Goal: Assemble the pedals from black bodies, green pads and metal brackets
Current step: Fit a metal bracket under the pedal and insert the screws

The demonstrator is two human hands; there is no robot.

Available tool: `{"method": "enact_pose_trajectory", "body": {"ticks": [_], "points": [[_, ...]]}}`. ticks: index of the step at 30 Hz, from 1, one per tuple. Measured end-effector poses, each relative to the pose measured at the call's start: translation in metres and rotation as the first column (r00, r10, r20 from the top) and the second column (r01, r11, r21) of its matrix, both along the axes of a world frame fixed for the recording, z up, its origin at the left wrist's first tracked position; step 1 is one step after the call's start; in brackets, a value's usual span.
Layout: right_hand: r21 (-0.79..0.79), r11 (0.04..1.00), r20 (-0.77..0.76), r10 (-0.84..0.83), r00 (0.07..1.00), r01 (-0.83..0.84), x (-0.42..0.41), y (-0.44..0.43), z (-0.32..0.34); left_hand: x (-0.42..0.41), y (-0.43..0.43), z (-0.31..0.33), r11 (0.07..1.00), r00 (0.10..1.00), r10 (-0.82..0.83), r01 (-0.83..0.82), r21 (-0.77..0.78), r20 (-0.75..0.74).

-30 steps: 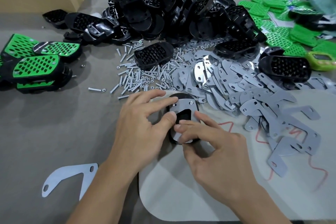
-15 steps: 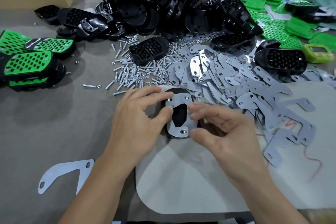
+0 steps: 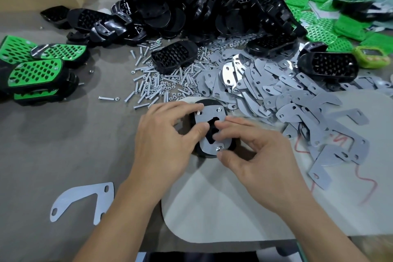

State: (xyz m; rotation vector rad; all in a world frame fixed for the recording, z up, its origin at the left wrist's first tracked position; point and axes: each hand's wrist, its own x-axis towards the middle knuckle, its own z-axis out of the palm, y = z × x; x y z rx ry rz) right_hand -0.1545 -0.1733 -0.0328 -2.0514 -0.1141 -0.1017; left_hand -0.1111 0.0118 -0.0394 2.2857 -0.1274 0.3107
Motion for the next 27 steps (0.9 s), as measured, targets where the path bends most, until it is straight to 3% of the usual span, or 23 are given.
{"method": "enact_pose_trajectory", "body": {"ticks": [6, 11, 19, 21, 23, 25, 27], "points": [[-0.011, 0.999, -0.013, -0.035, 0.999, 0.035, -0.001, 0.002, -0.001, 0.003, -0.001, 0.001, 1.000, 0.999, -0.027, 0.027, -0.012, -0.026], [-0.016, 0.999, -0.013, -0.050, 0.999, 0.050, -0.002, 0.004, -0.001, 0.006, 0.010, -0.002, 0.982, 0.988, -0.122, 0.106, -0.154, -0.095], [-0.072, 0.996, 0.014, -0.042, 0.999, 0.043, -0.005, 0.004, -0.002, 0.008, 0.007, -0.002, 0.987, 0.993, -0.088, 0.075, -0.140, -0.084], [0.014, 0.999, -0.018, -0.040, 0.999, 0.040, -0.004, 0.002, -0.001, 0.008, 0.007, -0.002, 0.990, 0.993, -0.069, 0.057, -0.125, -0.092], [0.141, 0.982, -0.030, -0.127, 0.991, 0.130, -0.002, 0.001, 0.000, 0.008, 0.006, -0.002, 0.992, 0.993, -0.048, 0.034, -0.119, -0.109], [0.095, 0.960, 0.025, -0.266, 0.964, 0.263, -0.002, 0.003, 0.000, 0.009, 0.005, -0.001, 0.991, 0.992, -0.036, 0.020, -0.129, -0.119], [0.017, 0.953, 0.040, -0.304, 0.952, 0.304, -0.003, 0.009, -0.001, 0.010, 0.003, 0.000, 0.991, 0.993, -0.027, 0.012, -0.131, -0.118]]}}
